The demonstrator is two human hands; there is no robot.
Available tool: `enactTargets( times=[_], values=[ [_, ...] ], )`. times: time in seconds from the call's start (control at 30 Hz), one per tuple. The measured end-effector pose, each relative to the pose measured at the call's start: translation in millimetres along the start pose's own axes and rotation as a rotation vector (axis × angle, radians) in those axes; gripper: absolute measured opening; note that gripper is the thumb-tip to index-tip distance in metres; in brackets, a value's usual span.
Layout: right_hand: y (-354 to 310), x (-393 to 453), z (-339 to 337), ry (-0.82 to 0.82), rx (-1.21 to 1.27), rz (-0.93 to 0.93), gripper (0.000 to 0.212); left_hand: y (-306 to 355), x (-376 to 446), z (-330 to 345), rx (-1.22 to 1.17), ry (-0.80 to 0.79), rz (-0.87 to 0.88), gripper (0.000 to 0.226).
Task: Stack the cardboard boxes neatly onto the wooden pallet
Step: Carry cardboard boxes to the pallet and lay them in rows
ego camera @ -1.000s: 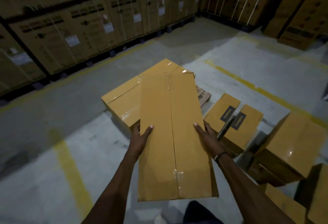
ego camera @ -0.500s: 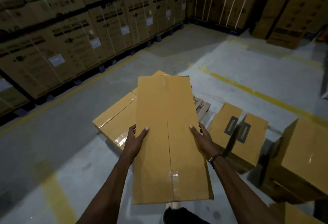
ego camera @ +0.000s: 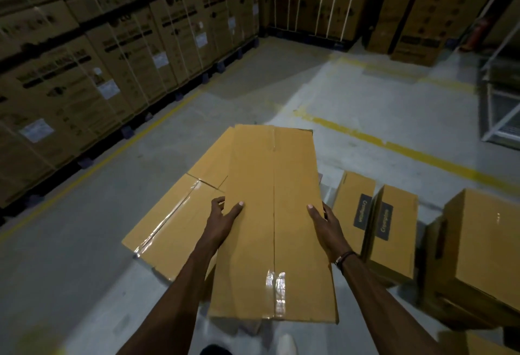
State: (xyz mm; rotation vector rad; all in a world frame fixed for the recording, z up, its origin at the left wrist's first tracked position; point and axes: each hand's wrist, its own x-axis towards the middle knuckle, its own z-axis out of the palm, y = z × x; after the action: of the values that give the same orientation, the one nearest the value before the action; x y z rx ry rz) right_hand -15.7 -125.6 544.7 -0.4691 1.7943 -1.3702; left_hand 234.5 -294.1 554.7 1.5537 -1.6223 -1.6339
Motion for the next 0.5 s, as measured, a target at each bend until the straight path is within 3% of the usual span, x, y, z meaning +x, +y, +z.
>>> enactTargets(
  times=[0.17, 0.3, 0.5],
  values=[
    [-17, 38, 14, 0.120, -0.015, 0.013, 0.072, 30, 66, -2, 0.038, -0.100, 0.018, 0.105],
    [-21, 65, 31, 0.184, 0.057, 0.020, 0.073, 57, 114, -5, 0.084, -0.176, 0.067, 0.085],
    [-37, 93, 59, 0.307, 0.066, 0.034, 0.074, 87, 180, -20, 0.158, -0.328, 0.112, 0.083]
  ],
)
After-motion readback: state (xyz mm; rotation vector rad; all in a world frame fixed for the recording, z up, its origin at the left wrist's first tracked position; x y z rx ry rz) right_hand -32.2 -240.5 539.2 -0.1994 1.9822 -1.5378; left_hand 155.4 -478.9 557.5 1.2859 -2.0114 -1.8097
